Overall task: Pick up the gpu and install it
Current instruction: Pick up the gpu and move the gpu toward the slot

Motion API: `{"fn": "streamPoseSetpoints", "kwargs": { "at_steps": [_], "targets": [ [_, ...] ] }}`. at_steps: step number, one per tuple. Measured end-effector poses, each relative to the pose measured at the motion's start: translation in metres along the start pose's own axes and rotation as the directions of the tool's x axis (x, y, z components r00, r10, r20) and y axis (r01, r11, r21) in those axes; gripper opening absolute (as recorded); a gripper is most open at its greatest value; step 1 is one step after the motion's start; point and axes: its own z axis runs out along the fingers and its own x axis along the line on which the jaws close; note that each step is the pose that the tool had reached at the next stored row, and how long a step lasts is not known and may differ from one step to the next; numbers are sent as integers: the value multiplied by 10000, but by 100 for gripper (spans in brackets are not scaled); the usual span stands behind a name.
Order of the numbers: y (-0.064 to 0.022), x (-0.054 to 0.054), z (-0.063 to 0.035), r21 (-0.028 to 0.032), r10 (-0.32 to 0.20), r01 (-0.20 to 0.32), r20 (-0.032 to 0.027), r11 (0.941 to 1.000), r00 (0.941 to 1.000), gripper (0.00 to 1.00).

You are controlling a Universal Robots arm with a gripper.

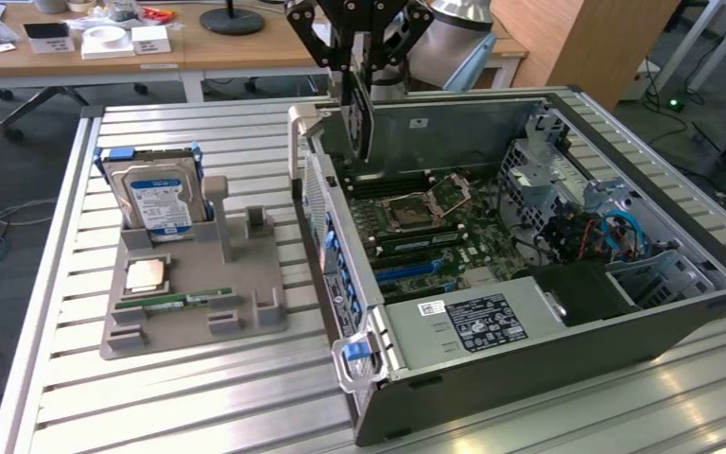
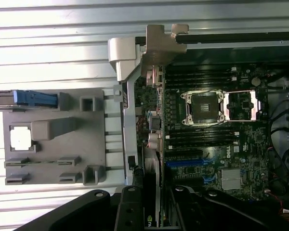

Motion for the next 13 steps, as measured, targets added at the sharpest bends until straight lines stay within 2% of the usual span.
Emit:
{"fn": "streamPoseSetpoints", "kwargs": {
  "at_steps": [13],
  "targets": [
    [10, -57, 2, 0, 0, 0, 0, 10000, 10000, 26]
  ]
}}
